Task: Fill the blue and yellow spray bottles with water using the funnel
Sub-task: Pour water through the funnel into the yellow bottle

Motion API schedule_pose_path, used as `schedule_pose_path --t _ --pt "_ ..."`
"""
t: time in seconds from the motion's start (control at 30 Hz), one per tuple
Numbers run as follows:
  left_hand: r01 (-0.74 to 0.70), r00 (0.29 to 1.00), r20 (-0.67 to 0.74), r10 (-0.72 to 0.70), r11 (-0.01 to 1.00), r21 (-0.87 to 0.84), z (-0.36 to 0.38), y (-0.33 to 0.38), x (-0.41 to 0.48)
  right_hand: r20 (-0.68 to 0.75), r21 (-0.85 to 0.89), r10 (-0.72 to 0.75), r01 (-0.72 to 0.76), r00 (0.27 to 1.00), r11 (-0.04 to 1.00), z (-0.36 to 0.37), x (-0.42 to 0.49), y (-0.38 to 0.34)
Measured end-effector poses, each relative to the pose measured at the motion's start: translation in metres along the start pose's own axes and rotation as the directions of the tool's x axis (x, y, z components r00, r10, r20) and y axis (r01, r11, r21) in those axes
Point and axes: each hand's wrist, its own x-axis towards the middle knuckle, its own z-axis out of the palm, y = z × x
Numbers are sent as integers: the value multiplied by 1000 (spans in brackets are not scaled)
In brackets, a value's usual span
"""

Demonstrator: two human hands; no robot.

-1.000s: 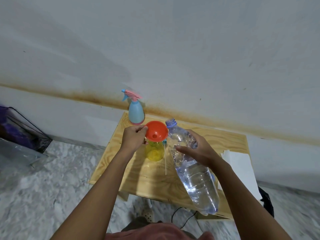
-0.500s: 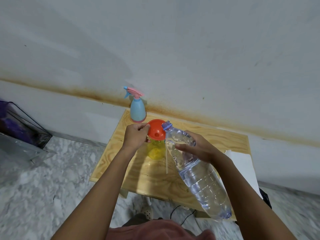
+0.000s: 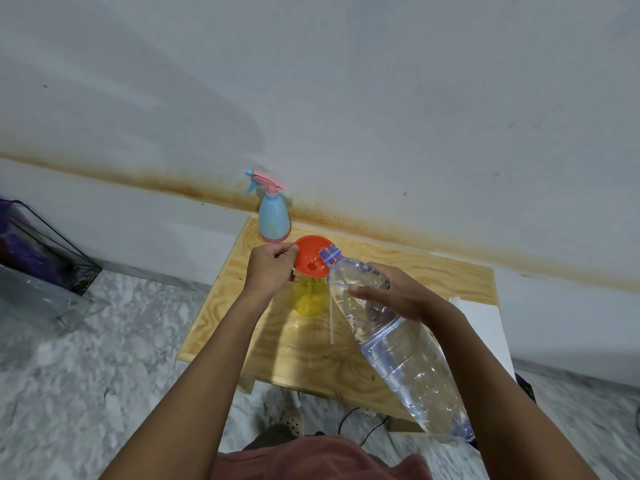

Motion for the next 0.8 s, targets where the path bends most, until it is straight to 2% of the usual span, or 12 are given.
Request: schedule_pose_path --t 0.8 --pt "6 1000 0 -6 1000 -5 -1 2 -2 36 13 27 -28 999 1000 -5 -3 -2"
